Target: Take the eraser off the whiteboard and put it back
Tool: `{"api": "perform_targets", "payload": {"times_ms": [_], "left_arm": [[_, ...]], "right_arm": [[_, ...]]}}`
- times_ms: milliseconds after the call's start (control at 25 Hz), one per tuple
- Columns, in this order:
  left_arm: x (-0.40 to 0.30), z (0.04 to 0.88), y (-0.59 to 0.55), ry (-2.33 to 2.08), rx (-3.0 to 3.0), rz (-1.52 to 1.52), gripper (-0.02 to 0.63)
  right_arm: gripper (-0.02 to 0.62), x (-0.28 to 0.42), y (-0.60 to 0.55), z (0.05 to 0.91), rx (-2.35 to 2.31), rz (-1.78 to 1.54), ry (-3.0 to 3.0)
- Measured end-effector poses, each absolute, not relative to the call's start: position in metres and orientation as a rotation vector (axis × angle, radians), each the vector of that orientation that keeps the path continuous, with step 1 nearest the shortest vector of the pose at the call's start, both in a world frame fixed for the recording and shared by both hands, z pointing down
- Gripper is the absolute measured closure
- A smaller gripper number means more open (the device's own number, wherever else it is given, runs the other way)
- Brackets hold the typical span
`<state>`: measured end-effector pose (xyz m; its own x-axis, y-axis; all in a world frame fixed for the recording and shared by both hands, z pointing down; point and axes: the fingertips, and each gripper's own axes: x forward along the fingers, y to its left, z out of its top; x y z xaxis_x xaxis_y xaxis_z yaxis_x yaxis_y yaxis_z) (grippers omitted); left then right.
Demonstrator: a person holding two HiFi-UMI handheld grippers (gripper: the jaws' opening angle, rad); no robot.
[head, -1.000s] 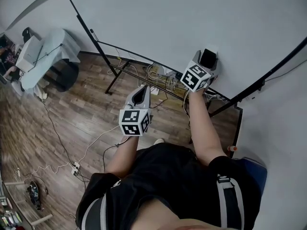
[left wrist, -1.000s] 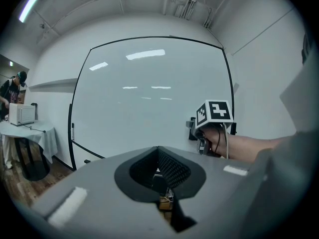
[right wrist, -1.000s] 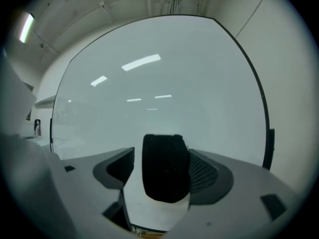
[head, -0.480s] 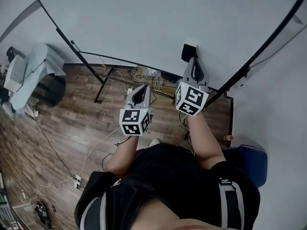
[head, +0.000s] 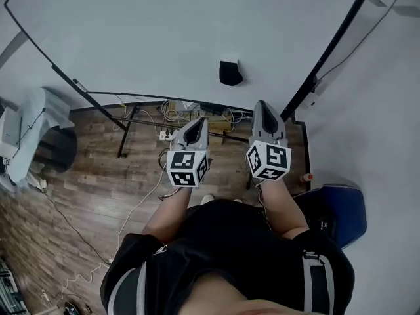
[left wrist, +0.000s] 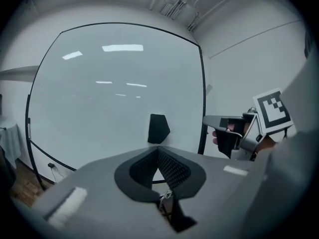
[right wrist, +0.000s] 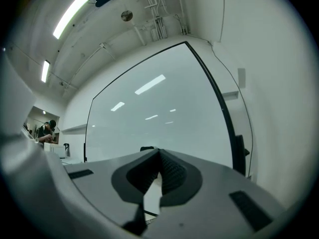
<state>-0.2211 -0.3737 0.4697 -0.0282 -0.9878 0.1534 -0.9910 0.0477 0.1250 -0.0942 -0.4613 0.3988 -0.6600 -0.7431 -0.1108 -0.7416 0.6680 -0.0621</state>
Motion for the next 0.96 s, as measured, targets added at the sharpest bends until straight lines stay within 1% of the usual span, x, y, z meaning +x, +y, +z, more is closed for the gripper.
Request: {"api": "perform_targets", "payload": {"times_ms": [360,960], "left_arm": [[-0.184,0.465,-0.398,-2.057,2.136,0.023,0.597],[-0.162,0.469,-0.414,-2.031,2.154,0.047,0.597]], "right_arm": [[0.591,-0.072,-0.463,0.413,-1.252,-0.037,2.782],[0.59,-0.06,-0.471,0.418,-1.211,-0.048,2.789]]}}
